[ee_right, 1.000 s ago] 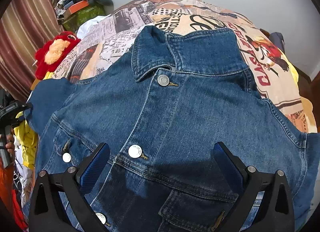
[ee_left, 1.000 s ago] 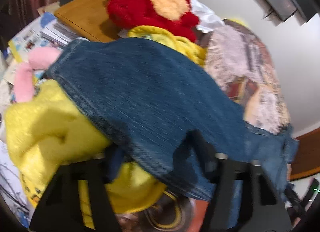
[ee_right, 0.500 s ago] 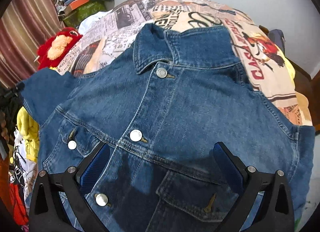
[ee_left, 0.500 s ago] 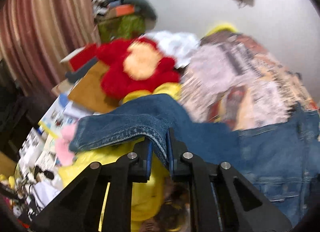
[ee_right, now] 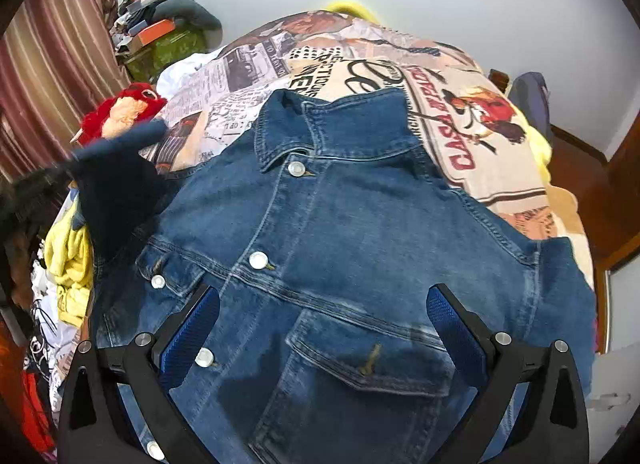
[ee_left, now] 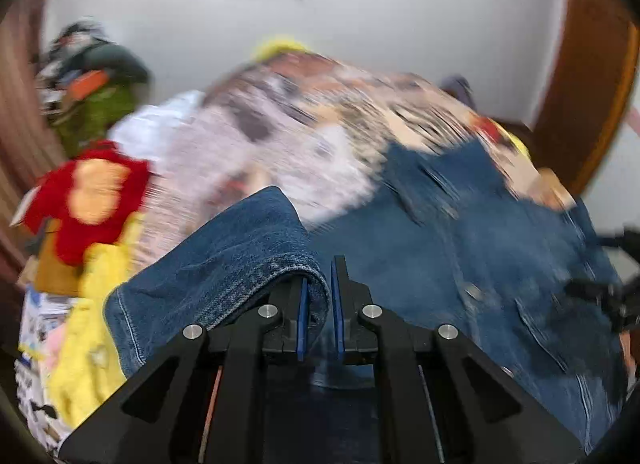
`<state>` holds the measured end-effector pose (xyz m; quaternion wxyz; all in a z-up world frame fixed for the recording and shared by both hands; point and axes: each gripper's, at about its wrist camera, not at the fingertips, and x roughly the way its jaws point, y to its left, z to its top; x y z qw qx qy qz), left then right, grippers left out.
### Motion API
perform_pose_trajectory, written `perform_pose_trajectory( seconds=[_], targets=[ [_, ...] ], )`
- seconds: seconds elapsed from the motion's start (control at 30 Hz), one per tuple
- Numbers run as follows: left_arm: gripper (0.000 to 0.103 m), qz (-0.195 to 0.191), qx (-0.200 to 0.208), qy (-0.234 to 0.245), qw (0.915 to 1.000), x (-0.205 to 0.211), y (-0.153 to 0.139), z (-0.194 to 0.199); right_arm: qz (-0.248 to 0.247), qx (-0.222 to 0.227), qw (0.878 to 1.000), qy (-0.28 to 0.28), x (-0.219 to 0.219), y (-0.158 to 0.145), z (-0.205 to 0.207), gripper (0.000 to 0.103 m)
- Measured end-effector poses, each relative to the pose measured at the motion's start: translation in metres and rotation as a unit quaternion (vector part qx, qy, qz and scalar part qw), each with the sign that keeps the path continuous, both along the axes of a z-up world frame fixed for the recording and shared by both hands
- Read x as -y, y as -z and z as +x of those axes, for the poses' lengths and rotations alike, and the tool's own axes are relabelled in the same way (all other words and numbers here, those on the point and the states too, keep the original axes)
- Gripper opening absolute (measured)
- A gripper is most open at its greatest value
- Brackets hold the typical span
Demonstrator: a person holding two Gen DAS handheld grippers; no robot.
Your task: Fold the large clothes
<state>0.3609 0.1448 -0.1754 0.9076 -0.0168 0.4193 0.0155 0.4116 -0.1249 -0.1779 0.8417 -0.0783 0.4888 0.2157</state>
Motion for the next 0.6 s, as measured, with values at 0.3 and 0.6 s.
perform_pose_trajectory(
  seconds=[0.3,0.6],
  targets=[
    [0.012,-0.013,-0.112,0.075,0.9908,0.073,0.072,0.004,-0.010,-0.003,1.000,0.007,0.016,0.003,-0.010,0.103],
    [0.073,-0.083,-0.061,0.016,0.9946,0.013,0.033,-0.029,-0.020,-0.004,1.000,-0.008,0.000,0.008,-0.011,0.103]
  ],
)
